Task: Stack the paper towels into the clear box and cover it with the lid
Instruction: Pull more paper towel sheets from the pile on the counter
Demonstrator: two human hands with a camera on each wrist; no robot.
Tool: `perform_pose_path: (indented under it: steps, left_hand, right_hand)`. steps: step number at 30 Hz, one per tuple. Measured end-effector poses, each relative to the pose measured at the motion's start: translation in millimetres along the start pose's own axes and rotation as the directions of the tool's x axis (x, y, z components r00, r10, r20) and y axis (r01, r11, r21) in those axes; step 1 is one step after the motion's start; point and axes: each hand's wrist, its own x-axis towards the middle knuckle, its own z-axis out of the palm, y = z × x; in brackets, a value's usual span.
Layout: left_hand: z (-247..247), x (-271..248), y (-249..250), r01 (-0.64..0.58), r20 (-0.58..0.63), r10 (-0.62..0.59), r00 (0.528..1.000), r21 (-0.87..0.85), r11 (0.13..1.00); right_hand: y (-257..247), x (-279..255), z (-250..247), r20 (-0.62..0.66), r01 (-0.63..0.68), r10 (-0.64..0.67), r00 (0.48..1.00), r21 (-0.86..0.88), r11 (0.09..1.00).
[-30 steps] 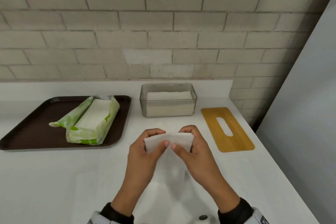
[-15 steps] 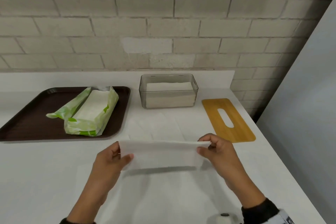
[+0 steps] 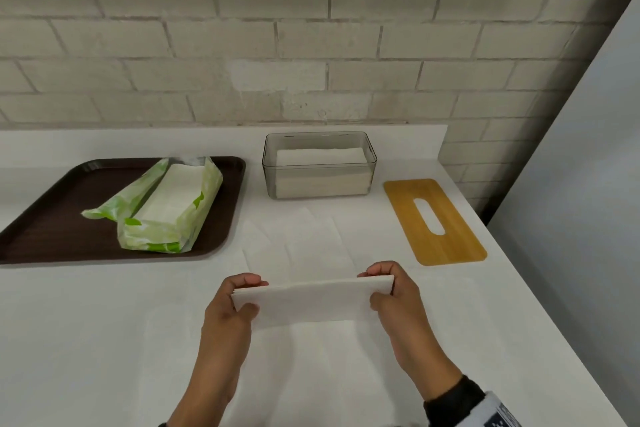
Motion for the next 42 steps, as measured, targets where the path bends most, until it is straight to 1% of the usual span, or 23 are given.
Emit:
perform_pose_path:
  steps: [3, 8, 10, 14, 16, 18, 19, 20, 21, 23, 25, 26, 27, 28, 30, 31, 33, 34, 36, 37, 39, 40, 42]
  left_hand:
    - [2, 1, -1, 0.004, 0.000, -0.004, 1.000, 0.007, 1.000]
    - [-1, -4, 21, -0.056, -0.006, 0.056, 0.998, -0.066, 0.996]
    - [-2, -4, 25, -0.073, 0.002, 0.074, 0.997, -0.084, 0.994]
    - [-4, 0, 18, -0.056, -0.010, 0.056, 0.998, -0.058, 0.997]
    - [-9, 2, 18, -0.045, 0.004, 0.045, 0.999, -0.014, 0.999]
    - [-19, 4, 20, -0.040, 0.087, 0.033, 0.996, 0.078, 0.996]
    - [-24, 6, 23, -0.046, 0.181, 0.017, 0.983, 0.159, 0.986]
    - [-28, 6, 27, -0.070, 0.299, -0.010, 0.954, 0.256, 0.964]
    - [-29, 6, 32, -0.113, 0.409, -0.040, 0.912, 0.344, 0.932]
    - [-19, 3, 45, -0.239, 0.555, -0.046, 0.831, 0.430, 0.870]
    - [3, -3, 56, -0.349, 0.630, 0.026, 0.776, 0.394, 0.850]
    - [17, -8, 61, -0.380, 0.647, 0.062, 0.760, 0.365, 0.850]
    - [30, -13, 64, -0.378, 0.636, 0.085, 0.767, 0.342, 0.860]
    - [40, -16, 66, -0.338, 0.605, 0.090, 0.791, 0.310, 0.888]
    - [51, -19, 65, -0.210, 0.534, 0.059, 0.843, 0.226, 0.951]
    - [53, -18, 63, -0.152, 0.502, 0.034, 0.864, 0.196, 0.969]
    - [51, -16, 60, -0.073, 0.435, 0.003, 0.900, 0.144, 0.987]
    - [49, -14, 59, -0.051, 0.396, 0.001, 0.918, 0.116, 0.992]
    - [47, -12, 58, -0.024, 0.331, 0.002, 0.944, 0.062, 0.998]
    - [46, -12, 59, -0.009, 0.311, -0.005, 0.950, 0.043, 0.999]
    - [45, -13, 61, 0.016, 0.292, -0.019, 0.956, 0.012, 1.000]
    - [45, -13, 61, 0.024, 0.290, -0.023, 0.957, 0.002, 1.000]
    - [45, -14, 59, 0.036, 0.289, -0.030, 0.957, -0.014, 0.999]
  right_hand:
    - [2, 1, 3, 0.000, -0.069, 0.069, 0.998, 0.008, 0.998]
    - [-5, 0, -2, -0.004, 0.026, -0.026, 1.000, 0.067, 0.997]
    - [-4, 1, -4, 0.009, 0.035, -0.035, 0.999, 0.089, 0.995]
    - [5, 1, -5, 0.074, -0.067, 0.068, 0.995, -0.020, 0.998]
    - [8, 2, -9, 0.072, -0.069, 0.075, 0.995, -0.074, 0.995]
    - [2, 4, -14, 0.047, 0.003, 0.000, 0.999, -0.065, 0.998]
    - [-6, 4, -17, 0.034, 0.074, -0.073, 0.997, -0.053, 0.996]
    - [-17, 4, -20, 0.036, 0.163, -0.161, 0.986, -0.062, 0.985]
    - [-29, 4, -23, 0.068, 0.257, -0.251, 0.966, -0.095, 0.962]
    - [-57, 0, -25, 0.229, 0.437, -0.395, 0.890, -0.177, 0.882]
    - [-80, -6, -23, 0.382, 0.556, -0.457, 0.803, -0.206, 0.805]
    - [-88, -8, -24, 0.415, 0.588, -0.473, 0.777, -0.209, 0.782]
    - [-94, -10, -26, 0.414, 0.606, -0.494, 0.765, -0.204, 0.768]
    - [-97, -12, -29, 0.383, 0.616, -0.520, 0.763, -0.188, 0.765]
    - [-92, -10, -43, 0.252, 0.617, -0.571, 0.782, -0.174, 0.768]
    - [-83, -8, -52, 0.164, 0.596, -0.573, 0.803, -0.201, 0.777]
    - [-60, 0, -71, -0.012, 0.466, -0.500, 0.866, -0.343, 0.816]
    - [-48, 3, -80, -0.064, 0.348, -0.418, 0.906, -0.448, 0.823]
    - [-23, 7, -95, -0.078, 0.075, -0.159, 0.984, -0.631, 0.773]
    - [-11, 9, -101, -0.062, -0.030, -0.019, 0.998, -0.696, 0.717]
    - [6, 11, -106, -0.035, -0.140, 0.188, 0.982, -0.799, 0.585]
    - [11, 11, -106, -0.033, -0.154, 0.234, 0.972, -0.841, 0.519]
    - [15, 12, -102, -0.058, -0.161, 0.247, 0.967, -0.892, 0.423]
